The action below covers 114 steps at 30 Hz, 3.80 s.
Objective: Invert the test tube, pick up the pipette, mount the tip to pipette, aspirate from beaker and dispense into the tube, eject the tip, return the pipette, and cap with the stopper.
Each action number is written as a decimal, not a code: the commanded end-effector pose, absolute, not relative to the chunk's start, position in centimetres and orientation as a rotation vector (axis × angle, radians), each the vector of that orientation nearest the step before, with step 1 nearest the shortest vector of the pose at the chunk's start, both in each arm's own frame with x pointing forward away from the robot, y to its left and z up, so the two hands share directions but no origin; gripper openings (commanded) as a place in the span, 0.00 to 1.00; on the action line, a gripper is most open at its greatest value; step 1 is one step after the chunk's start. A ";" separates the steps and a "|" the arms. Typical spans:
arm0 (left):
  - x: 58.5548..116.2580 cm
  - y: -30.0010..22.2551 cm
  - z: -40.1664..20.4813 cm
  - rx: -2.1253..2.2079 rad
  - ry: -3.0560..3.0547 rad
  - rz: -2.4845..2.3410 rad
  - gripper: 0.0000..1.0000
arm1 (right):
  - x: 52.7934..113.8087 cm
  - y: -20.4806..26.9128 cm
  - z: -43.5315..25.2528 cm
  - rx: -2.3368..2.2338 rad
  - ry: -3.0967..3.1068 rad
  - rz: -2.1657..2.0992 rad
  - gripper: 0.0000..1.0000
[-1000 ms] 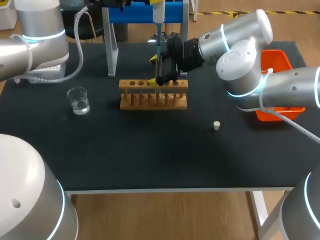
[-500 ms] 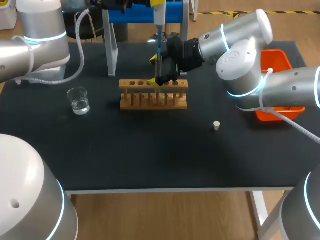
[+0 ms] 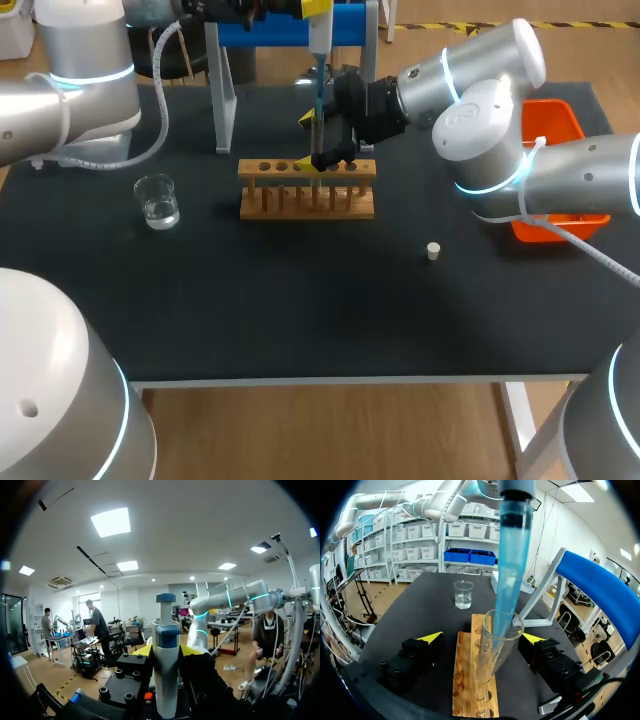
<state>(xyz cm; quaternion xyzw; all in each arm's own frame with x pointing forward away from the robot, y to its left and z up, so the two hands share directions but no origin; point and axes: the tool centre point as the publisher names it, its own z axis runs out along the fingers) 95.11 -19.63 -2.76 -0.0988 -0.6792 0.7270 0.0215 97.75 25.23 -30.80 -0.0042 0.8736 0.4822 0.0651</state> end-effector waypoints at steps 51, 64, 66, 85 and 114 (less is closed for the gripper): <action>94.9 -20.3 -4.8 -0.386 -2.145 2.195 0.00 | 97.6 24.2 -30.7 -0.009 2.616 1.472 1.00; 95.0 -20.4 -5.3 -0.401 -2.147 2.177 0.00 | 97.6 24.1 -30.7 -0.012 2.611 1.485 1.00; 95.0 -20.4 -5.4 -0.401 -2.148 2.176 0.00 | 97.6 24.1 -30.7 -0.013 2.610 1.487 1.00; 94.8 -20.2 -6.1 -0.389 -2.154 2.167 0.00 | 97.6 24.2 -30.7 -0.022 2.616 1.492 1.00; 95.2 -19.9 -6.6 -0.384 -2.145 2.197 0.00 | 97.6 24.4 -30.6 -0.031 2.619 1.504 1.00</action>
